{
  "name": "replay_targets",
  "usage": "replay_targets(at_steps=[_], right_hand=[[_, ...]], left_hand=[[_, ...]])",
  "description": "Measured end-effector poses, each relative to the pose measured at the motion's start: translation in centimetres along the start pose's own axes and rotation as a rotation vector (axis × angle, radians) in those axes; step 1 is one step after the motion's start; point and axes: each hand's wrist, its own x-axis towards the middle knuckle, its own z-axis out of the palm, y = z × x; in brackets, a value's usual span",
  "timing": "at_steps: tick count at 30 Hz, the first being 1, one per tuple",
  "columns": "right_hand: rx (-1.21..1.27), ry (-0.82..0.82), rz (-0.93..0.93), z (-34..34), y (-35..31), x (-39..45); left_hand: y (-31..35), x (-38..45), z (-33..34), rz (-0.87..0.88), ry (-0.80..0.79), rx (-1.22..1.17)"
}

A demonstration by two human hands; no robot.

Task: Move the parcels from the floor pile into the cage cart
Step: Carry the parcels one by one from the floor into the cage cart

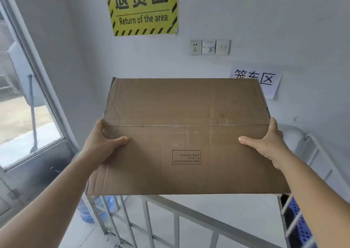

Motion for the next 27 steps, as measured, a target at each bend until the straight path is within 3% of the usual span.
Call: replay_targets(at_steps=[9,27], right_hand=[[0.012,0.025,0.125,-3.6,7.0,9.5],[-0.037,-0.012,0.501,-0.4,17.3,17.8]], left_hand=[[3.5,5.9,13.8,0.000,-0.131,0.028],[-1.3,17.0,33.3,-0.124,-0.479,0.070]])
